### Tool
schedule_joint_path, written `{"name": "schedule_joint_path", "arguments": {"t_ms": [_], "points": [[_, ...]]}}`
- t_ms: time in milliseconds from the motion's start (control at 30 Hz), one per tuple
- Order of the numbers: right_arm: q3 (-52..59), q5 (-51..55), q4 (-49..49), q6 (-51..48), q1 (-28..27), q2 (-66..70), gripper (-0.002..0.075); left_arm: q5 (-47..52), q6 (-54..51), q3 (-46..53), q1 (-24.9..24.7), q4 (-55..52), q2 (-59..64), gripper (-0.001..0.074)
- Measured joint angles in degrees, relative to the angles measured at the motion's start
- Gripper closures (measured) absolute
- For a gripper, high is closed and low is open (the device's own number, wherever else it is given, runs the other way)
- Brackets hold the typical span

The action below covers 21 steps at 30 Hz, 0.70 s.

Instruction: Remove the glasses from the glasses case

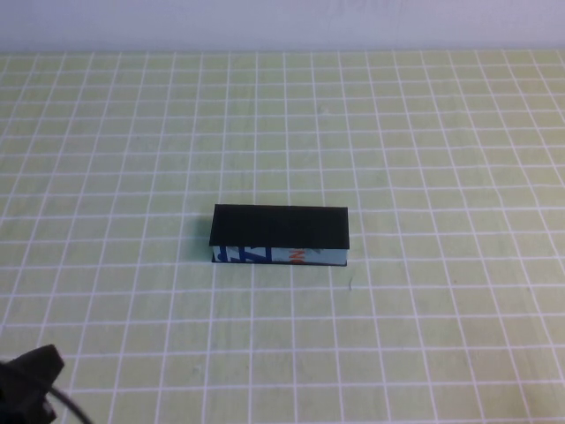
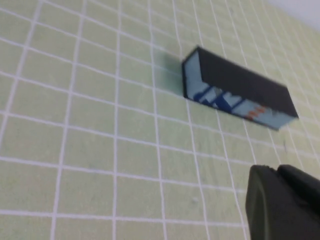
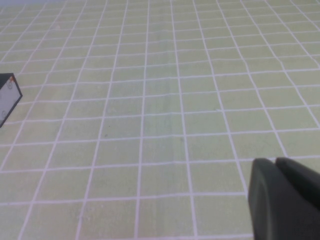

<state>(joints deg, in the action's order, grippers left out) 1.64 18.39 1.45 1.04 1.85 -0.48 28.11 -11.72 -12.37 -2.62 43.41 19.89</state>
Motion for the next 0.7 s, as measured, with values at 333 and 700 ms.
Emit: {"name": "schedule_joint_path", "arguments": {"t_ms": [333, 700], "points": [[0.0, 0.0, 0.0, 0.0, 0.0, 0.0, 0.0743, 18.23, -22.99, -30.66, 0.0, -0.87, 35.75, 0.0739], [0.0, 0.0, 0.0, 0.0, 0.0, 0.0, 0.0743, 20.09, -32.04, -60.19, -7.88, -0.02, 71.66, 0.0739]]}}
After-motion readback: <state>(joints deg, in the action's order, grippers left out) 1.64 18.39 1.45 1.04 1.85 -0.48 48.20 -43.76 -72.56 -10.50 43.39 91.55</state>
